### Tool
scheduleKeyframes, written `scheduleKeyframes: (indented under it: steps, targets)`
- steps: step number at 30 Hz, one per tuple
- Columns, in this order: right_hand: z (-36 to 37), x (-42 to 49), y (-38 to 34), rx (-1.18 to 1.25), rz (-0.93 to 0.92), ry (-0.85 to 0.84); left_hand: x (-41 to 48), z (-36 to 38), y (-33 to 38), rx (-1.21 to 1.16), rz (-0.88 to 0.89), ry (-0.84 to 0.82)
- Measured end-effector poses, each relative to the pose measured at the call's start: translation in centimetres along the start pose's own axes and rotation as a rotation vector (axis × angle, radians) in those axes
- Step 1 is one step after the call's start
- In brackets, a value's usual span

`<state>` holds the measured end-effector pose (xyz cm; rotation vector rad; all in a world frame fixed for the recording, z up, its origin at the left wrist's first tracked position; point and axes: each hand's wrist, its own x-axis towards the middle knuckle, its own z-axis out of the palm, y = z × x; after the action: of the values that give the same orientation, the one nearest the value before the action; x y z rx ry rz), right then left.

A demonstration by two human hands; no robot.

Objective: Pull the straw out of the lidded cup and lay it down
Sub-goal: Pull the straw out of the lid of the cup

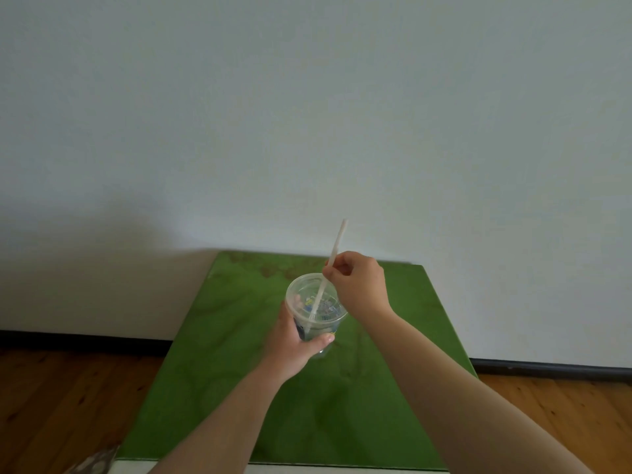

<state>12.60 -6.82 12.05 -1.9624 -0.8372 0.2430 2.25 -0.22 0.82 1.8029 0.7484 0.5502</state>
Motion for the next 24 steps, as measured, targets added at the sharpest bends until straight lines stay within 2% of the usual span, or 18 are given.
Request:
scheduleKeyframes:
  steps: [24]
  targets:
    - [-2.0,0.3,-2.0,0.114,-0.045,0.083,0.0,0.1,-0.4,-0.005,0.014,-0.014]
